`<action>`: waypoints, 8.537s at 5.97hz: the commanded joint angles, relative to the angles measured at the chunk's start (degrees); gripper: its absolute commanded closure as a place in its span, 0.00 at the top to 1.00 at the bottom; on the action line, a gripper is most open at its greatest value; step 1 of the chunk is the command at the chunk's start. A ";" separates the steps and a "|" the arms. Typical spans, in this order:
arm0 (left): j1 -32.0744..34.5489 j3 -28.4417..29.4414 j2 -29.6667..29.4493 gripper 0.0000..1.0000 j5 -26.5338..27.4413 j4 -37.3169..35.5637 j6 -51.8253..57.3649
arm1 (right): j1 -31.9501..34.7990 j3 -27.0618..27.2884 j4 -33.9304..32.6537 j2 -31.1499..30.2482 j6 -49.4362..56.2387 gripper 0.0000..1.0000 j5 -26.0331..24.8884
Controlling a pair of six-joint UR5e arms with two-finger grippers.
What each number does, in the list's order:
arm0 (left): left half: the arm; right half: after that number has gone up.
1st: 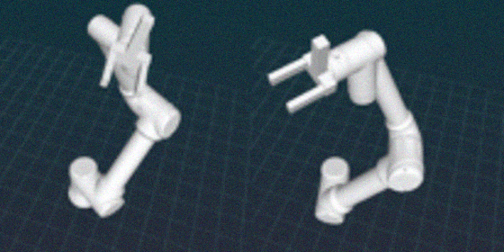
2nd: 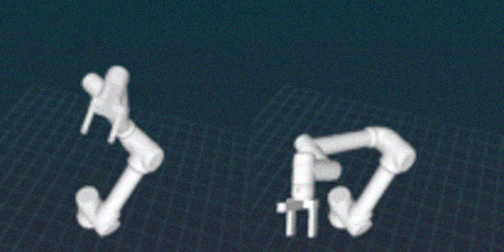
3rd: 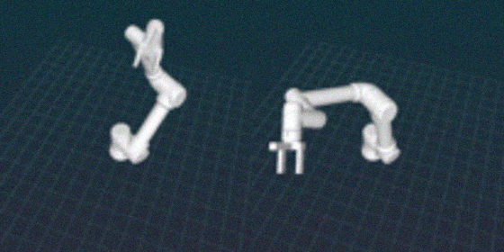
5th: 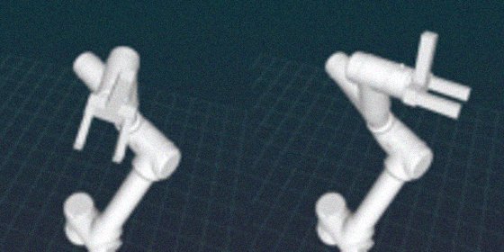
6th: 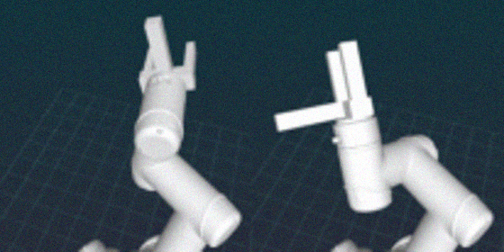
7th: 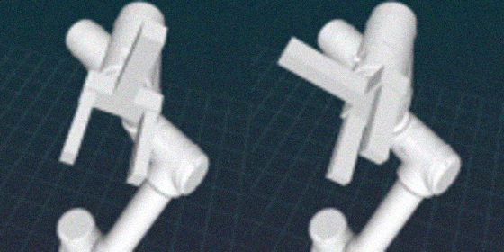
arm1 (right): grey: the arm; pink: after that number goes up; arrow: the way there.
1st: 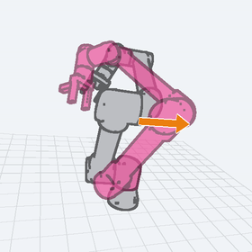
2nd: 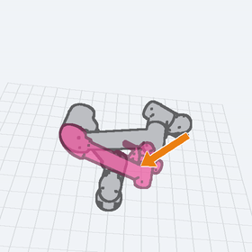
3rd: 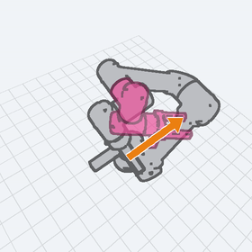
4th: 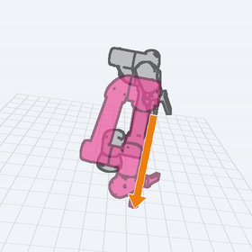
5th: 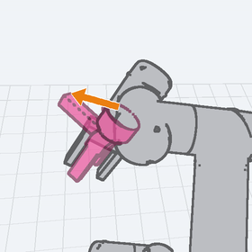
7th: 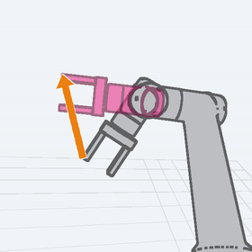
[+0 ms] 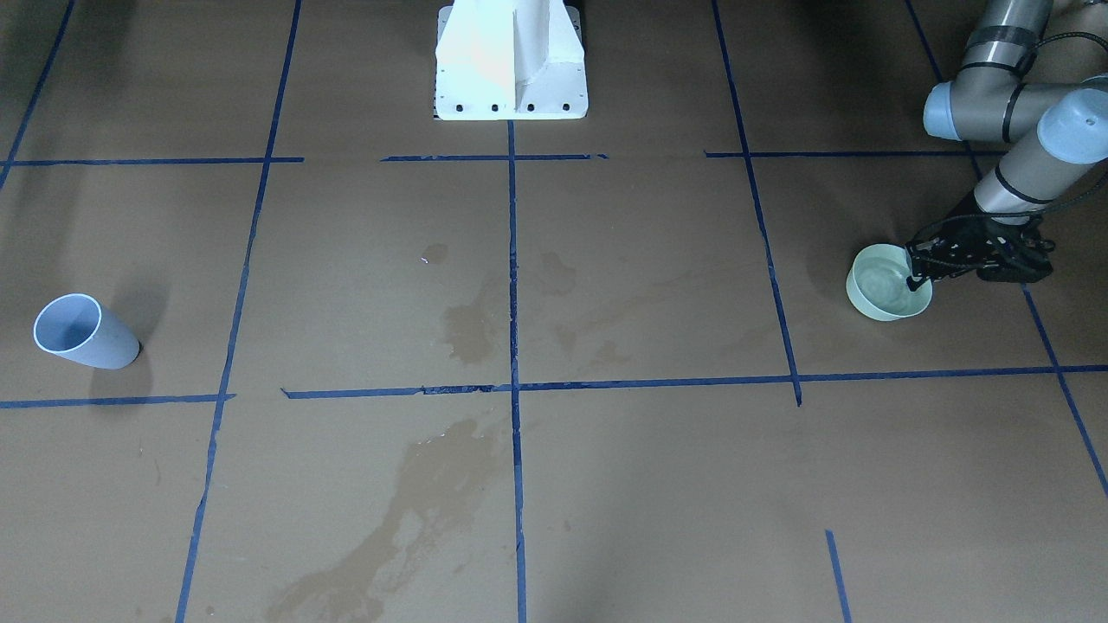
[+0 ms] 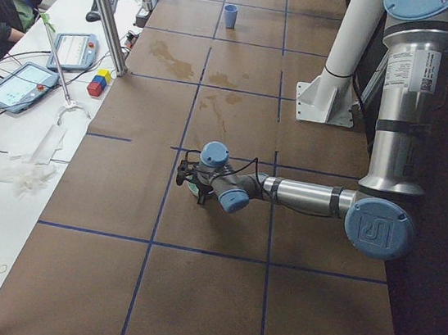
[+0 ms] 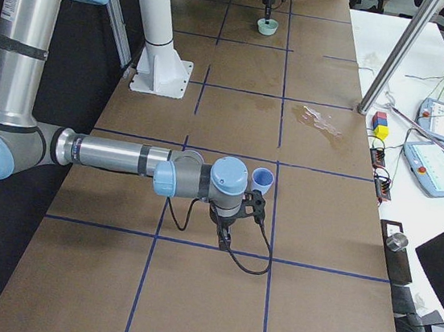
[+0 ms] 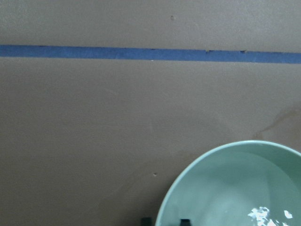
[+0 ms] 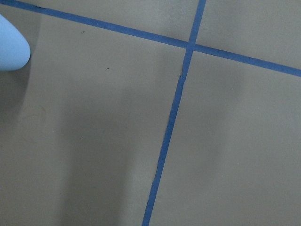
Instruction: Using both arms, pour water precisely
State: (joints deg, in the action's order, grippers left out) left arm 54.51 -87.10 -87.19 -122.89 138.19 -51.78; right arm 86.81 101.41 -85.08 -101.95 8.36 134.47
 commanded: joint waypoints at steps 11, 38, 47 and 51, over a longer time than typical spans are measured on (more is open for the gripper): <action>-21.97 -4.51 -39.17 0.00 14.76 -27.45 -32.32 | -0.06 0.28 0.00 0.09 -0.18 1.00 -0.09; -17.42 -13.79 -32.51 1.00 11.97 -36.68 -19.15 | -59.89 -8.07 69.34 -3.87 -67.60 1.00 -72.81; -17.68 -13.79 -32.60 1.00 12.06 -36.68 -19.59 | -55.17 -16.33 69.88 4.39 -63.20 1.00 -75.67; -17.68 -13.79 -32.52 1.00 12.06 -36.68 -19.59 | -54.11 -18.69 69.87 7.45 -63.29 1.00 -75.76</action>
State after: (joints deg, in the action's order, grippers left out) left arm 36.83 -100.90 -119.76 -110.83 101.51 -71.37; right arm 32.63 83.74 -15.27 -96.11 -54.91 58.77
